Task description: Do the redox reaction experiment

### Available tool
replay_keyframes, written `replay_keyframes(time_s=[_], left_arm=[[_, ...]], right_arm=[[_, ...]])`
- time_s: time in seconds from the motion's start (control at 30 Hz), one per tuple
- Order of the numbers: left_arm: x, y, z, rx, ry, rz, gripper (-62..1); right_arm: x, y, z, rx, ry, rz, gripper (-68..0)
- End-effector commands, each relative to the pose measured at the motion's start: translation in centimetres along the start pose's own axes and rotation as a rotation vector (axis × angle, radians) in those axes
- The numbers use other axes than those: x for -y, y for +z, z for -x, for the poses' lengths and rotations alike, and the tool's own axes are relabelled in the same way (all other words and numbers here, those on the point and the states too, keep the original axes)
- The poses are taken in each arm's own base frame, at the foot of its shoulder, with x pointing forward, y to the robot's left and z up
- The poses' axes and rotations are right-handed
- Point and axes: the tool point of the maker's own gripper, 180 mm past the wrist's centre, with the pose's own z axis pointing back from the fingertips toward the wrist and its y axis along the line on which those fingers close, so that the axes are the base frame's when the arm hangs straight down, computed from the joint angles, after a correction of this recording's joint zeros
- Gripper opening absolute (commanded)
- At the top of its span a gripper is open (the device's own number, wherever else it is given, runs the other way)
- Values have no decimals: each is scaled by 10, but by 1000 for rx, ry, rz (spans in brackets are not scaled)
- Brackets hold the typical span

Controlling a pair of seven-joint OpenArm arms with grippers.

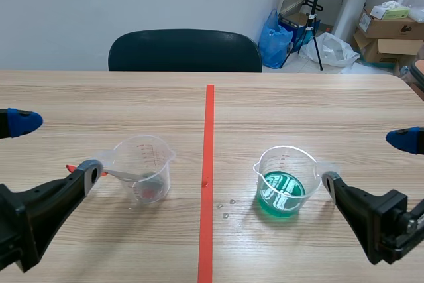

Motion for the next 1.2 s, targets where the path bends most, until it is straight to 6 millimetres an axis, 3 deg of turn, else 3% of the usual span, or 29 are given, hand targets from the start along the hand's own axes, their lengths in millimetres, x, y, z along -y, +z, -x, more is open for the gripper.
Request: replay_keyframes(time_s=[0.0, 0.17, 0.43, 0.77, 1.17], left_arm=[[1, 4, 1, 3, 9, -2, 14], [-3, 21, 17, -35, 11, -28, 14], [10, 58, 49, -159, -36, -7, 14], [22, 104, 63, -237, -80, -34, 14], [24, 110, 60, -219, -119, -66, 14]], right_arm=[[1, 0, -11, 34, 15, -7, 4], [1, 0, -11, 33, 15, -7, 4], [1, 0, -11, 34, 15, -7, 4], [0, -1, -10, 25, 65, -14, 4], [-16, -11, -44, 170, 95, -125, 4]])
